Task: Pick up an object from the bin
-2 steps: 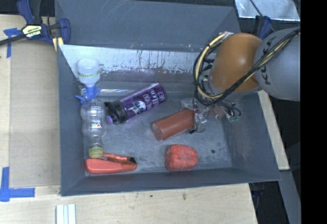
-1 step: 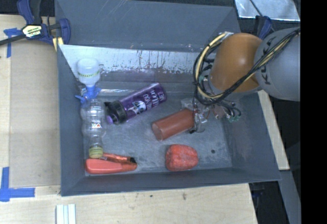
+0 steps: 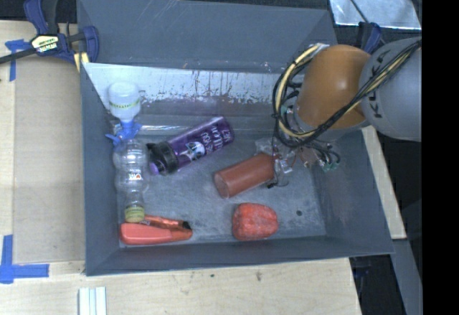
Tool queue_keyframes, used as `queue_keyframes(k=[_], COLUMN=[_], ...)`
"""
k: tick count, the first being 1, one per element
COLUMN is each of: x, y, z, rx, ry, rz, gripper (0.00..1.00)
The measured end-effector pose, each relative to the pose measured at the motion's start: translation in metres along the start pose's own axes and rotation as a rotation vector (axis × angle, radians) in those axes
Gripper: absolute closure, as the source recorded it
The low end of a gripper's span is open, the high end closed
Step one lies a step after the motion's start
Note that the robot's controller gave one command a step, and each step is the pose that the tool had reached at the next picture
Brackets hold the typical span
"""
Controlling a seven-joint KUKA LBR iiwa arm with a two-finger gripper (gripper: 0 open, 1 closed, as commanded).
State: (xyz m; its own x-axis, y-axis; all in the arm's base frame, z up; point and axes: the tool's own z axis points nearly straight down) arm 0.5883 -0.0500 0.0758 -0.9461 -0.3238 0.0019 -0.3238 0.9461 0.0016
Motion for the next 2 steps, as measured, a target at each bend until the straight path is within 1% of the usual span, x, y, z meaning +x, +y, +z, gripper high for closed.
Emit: queue_keyframes(k=[1, 2], x=[0.001, 0.0], y=[0.001, 0.0], z=[-0.021, -0.047], rx=[-0.002, 0.0], ry=[0.006, 0.001], rz=[0.0, 0.001], gripper=[1.0, 1.0])
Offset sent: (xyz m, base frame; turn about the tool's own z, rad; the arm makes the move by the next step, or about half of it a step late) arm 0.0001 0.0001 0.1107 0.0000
